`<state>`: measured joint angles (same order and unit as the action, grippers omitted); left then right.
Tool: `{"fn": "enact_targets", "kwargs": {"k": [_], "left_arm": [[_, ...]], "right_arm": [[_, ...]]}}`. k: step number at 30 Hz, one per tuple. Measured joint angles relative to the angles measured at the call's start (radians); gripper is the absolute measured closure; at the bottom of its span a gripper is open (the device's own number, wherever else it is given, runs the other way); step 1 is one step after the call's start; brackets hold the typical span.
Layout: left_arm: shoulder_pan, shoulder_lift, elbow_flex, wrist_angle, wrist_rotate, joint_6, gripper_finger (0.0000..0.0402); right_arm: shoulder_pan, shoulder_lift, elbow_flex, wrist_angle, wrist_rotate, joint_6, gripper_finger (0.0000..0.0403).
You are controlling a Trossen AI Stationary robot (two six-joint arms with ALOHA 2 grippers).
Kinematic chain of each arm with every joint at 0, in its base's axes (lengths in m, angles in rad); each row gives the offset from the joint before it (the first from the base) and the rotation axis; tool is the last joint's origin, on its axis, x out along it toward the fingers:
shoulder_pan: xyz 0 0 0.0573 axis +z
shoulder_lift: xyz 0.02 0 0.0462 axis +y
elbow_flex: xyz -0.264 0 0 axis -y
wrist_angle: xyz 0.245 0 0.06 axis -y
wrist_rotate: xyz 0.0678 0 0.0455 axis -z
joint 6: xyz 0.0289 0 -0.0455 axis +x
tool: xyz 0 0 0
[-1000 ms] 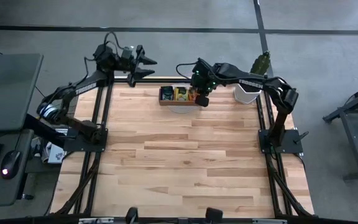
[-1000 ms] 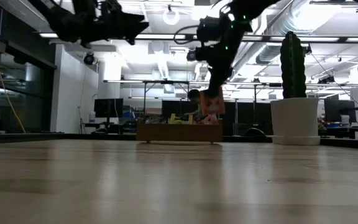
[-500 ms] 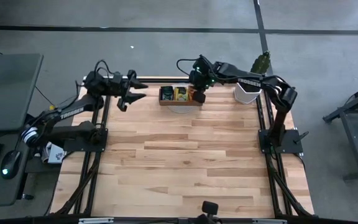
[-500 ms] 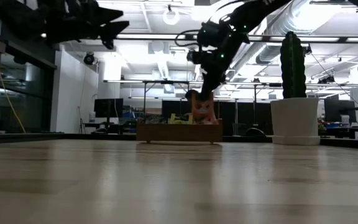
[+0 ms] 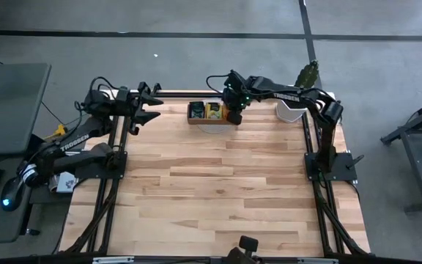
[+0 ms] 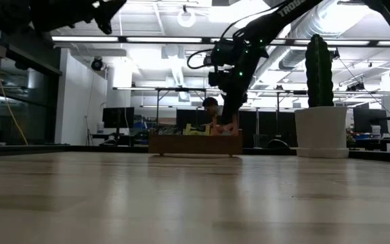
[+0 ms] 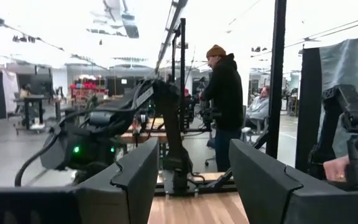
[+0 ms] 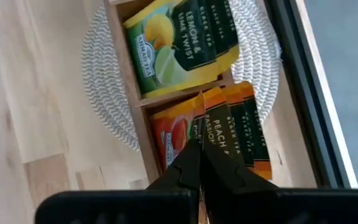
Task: Pick & Place Tea
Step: Put the orange tea bag in the right compartment of the organizer
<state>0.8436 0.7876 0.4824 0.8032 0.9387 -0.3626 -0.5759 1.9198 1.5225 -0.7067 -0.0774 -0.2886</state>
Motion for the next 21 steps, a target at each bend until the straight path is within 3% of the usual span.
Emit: {"fn": "enact_targets", "kwargs": {"k": [21], "left_arm": [[0.000,-0.128,0.002,-0.045,0.037,-0.038,0.0209]], "right_arm": [[-0.001,0.046,0.000,-0.009,-0.041,0.002,0.0403]]}}
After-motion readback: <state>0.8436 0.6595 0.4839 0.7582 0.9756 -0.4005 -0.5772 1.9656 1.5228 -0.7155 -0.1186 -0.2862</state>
